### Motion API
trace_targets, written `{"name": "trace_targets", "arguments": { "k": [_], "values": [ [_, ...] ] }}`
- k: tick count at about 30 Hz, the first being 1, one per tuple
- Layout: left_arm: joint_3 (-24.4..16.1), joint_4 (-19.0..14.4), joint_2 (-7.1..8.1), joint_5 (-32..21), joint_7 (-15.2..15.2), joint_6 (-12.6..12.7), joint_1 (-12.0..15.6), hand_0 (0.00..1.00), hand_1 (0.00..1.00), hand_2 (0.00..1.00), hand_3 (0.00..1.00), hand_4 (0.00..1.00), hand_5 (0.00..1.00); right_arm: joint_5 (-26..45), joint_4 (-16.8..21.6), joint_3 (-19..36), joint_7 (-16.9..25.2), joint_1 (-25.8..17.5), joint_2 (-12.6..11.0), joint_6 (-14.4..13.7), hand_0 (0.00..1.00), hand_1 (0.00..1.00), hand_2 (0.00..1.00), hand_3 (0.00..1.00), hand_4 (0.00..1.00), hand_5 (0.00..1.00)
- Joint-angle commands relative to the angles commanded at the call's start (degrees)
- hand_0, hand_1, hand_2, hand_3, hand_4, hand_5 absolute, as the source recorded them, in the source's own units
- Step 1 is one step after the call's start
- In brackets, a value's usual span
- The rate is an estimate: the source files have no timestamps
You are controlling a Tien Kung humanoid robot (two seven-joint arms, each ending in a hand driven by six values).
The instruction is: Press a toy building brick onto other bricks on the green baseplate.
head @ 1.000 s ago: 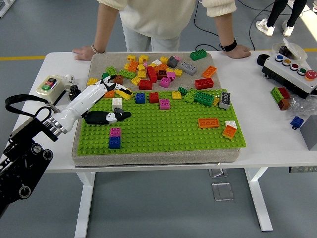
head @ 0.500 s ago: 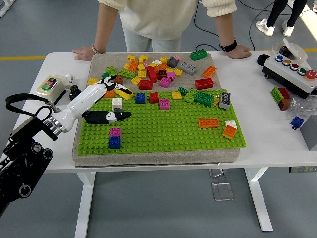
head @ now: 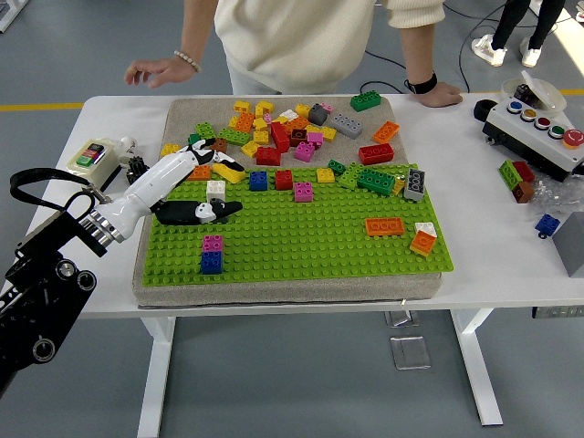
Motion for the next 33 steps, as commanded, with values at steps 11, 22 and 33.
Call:
{"name": "trace_targets", "arguments": {
  "k": [11, 22, 33],
  "values": [
    [-1.00, -0.40, -0.04, -0.89, 0.07, 0.07, 0.33, 0.932, 0.740, 0.721, 0.680, 0.925, 0.788, 0.01, 0.00, 0.50, 0.00, 0.12, 0.07, 0.04, 0.731, 0.654, 0.704, 0.585, 0.909, 0.497],
    [-1.75, -0.79, -0.05, -1.10, 0.12, 0.05, 0.66, 0.926, 0.737, 0.719, 0.674, 0.924, 0.783, -0.14, 0.00, -0.24, -0.34, 0.36, 0.06, -0.23, 0.732, 0.654, 0.704, 0.586, 0.909, 0.498],
    [-2.64, -1.21, 0.09, -1.37, 0.19, -0.04, 1.24, 0.922, 0.735, 0.717, 0.665, 0.916, 0.760, -0.21, 0.00, -0.91, -0.36, 0.35, 0.10, -0.05, 0.733, 0.654, 0.704, 0.586, 0.909, 0.499]
  ]
}}
